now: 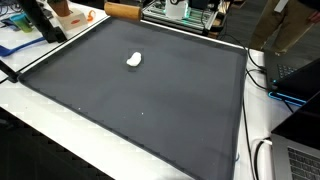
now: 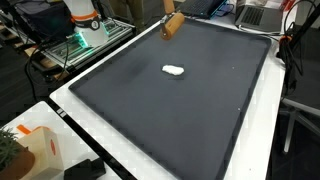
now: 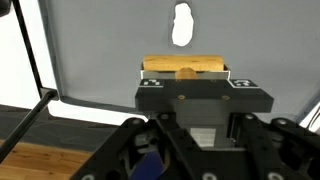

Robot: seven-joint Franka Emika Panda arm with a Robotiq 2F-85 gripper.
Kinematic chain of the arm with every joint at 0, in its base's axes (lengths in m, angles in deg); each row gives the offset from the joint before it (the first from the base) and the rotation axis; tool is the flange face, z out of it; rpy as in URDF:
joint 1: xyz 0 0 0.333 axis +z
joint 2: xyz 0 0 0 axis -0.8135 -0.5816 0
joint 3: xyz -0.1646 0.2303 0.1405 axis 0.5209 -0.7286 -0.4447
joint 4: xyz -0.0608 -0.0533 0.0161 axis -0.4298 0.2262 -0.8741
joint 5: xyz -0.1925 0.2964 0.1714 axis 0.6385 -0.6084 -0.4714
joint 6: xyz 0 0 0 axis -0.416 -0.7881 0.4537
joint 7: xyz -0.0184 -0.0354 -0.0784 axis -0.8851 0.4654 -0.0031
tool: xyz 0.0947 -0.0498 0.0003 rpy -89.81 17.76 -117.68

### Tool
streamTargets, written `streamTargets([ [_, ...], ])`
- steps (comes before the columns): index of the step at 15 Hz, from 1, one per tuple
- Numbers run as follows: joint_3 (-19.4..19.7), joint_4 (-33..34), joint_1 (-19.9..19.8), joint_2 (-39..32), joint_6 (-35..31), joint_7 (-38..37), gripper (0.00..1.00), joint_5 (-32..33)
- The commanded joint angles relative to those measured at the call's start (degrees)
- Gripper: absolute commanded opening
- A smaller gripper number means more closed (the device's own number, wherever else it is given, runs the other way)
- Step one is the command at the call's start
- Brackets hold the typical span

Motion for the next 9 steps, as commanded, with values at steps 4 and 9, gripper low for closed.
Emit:
streamTargets([
  [4, -0.81, 8.92, 1.25, -6.19, 7.15, 1.11, 0.22, 1.28],
  [9, -2.13, 16.13, 1.42, -11.51, 9.68, 0.07, 0.22, 2.99],
])
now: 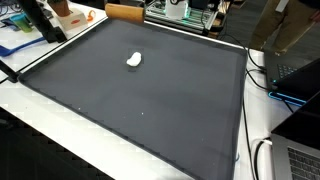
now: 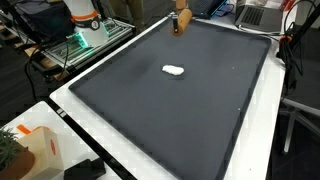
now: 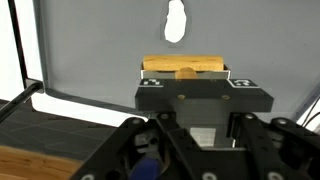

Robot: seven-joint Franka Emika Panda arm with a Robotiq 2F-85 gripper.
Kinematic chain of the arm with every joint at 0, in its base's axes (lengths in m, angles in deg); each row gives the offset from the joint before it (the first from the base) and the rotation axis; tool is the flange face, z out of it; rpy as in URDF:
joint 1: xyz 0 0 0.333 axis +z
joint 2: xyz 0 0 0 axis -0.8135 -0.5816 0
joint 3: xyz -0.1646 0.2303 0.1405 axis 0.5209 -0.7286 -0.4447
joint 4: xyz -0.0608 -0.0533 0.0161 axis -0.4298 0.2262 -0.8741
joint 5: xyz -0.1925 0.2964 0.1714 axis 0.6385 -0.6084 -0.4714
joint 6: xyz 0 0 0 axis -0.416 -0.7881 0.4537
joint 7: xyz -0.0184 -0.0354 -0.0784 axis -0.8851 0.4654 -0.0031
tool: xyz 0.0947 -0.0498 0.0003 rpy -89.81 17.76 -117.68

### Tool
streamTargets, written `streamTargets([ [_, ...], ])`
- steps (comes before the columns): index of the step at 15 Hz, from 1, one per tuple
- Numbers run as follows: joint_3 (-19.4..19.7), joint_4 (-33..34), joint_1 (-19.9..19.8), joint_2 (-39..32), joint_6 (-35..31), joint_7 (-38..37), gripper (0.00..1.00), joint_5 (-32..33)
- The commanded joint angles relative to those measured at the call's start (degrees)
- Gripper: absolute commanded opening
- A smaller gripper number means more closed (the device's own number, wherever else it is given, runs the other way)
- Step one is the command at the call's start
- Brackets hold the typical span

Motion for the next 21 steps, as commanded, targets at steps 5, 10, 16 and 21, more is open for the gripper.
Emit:
streamTargets([
  [5, -0.74, 6.51, 0.18, -5.41, 1.36, -1.58, 0.47, 3.27],
  [10, -2.24, 10.05, 0.6, -9.32, 4.02, -2.96, 0.22, 6.99],
  [16, -3.38, 19.66, 1.46, -15.86, 11.9, -3.39, 0.22, 9.17],
  [21, -3.29, 30.96, 2.24, -24.17, 21.16, -5.66, 0.22, 13.11],
])
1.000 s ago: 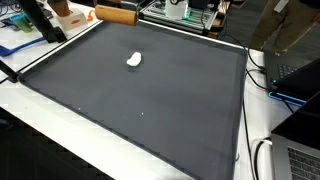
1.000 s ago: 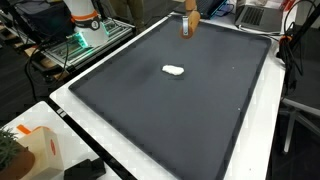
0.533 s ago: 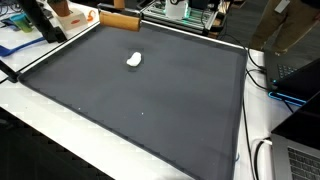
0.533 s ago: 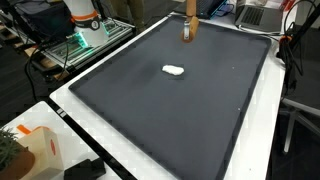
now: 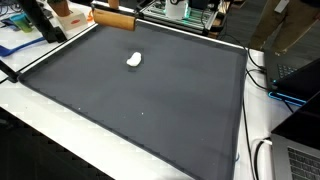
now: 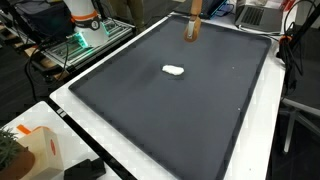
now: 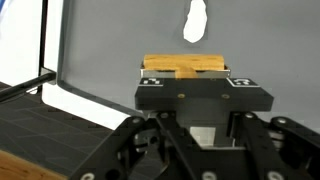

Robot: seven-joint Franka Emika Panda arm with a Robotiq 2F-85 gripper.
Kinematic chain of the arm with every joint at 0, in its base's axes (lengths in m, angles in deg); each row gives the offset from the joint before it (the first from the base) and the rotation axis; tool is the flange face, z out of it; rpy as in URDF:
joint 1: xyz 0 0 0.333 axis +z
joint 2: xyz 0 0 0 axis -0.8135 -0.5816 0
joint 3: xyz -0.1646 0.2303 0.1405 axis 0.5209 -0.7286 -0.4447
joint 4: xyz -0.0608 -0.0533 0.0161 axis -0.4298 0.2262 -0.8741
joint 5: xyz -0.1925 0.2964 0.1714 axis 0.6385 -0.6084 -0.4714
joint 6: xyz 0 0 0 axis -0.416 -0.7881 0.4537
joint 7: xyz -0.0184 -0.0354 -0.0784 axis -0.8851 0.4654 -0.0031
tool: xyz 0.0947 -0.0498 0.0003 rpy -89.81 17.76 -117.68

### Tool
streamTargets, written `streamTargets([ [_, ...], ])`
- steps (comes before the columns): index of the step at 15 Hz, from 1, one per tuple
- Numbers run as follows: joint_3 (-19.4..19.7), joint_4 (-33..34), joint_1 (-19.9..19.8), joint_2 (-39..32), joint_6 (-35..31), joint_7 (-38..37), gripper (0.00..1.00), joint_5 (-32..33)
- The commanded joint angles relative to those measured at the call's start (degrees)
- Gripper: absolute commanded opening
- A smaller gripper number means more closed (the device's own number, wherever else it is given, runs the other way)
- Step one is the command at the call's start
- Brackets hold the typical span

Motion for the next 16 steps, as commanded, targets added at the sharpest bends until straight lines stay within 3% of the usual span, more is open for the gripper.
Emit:
streamTargets([
  [1, 0.15, 2.22, 0.27, -1.63, 2.07, -0.35, 0.47, 0.6],
  [4, 0.2, 6.4, 0.4, -5.21, 4.52, -0.84, 0.47, 1.11],
  [13, 0.21, 7.49, 0.45, -5.82, 5.25, -0.92, 0.47, 1.14],
  [14, 0.21, 7.49, 0.45, -5.82, 5.27, -0.93, 0.22, 1.14],
  [16, 0.69, 11.15, -0.01, -8.7, 7.89, -1.21, 0.22, 0.44],
])
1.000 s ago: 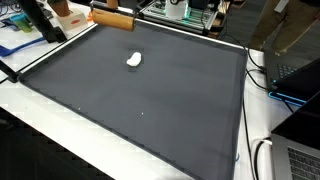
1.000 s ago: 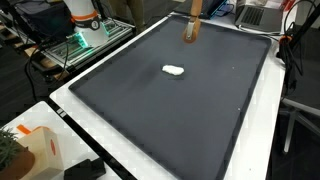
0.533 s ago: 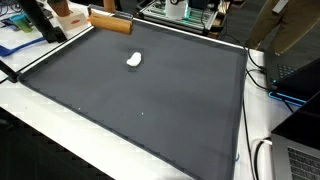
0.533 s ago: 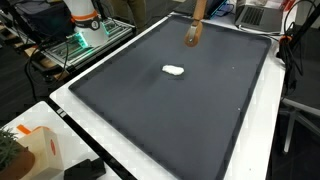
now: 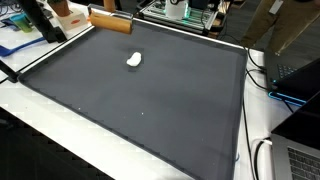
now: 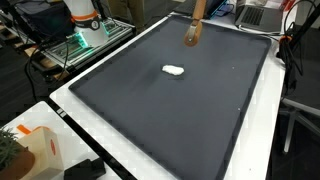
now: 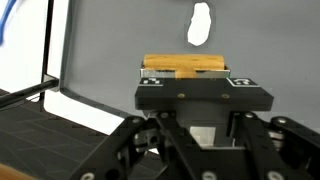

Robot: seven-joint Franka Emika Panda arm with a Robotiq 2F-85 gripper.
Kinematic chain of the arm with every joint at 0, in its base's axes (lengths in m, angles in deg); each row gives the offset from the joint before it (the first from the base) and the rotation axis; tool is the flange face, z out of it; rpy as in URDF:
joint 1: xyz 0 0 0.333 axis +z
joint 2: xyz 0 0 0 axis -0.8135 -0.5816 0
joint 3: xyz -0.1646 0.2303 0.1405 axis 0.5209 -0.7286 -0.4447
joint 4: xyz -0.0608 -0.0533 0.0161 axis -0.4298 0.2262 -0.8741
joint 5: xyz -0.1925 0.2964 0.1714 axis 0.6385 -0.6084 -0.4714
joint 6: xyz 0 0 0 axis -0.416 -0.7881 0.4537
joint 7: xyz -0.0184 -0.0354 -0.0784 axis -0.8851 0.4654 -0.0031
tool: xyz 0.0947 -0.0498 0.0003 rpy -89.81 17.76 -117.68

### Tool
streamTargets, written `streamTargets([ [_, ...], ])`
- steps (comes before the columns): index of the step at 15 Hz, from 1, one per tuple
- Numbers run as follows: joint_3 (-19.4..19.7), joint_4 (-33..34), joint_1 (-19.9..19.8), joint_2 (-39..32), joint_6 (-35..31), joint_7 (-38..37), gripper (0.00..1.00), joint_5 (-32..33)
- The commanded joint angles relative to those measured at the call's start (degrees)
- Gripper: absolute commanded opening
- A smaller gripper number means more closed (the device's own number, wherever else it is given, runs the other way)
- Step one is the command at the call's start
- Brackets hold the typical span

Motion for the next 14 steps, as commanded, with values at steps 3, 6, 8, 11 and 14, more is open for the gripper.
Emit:
streamTargets([
  [3, 2.15, 9.94, -1.59, -7.75, 7.67, -2.08, 0.22, -3.1],
  [6, 3.77, 17.39, -3.91, -13.24, 12.87, -3.47, 0.22, -7.74],
  [8, 4.44, 22.16, -5.71, -16.26, 16.44, -4.1, 0.22, -11.96],
  [11, 5.27, 28.59, -7.23, -19.9, 19.5, -6.9, 0.22, -15.15],
  [14, 5.07, 25.5, -7.32, -18.58, 16.96, -5.39, 0.47, -13.8],
])
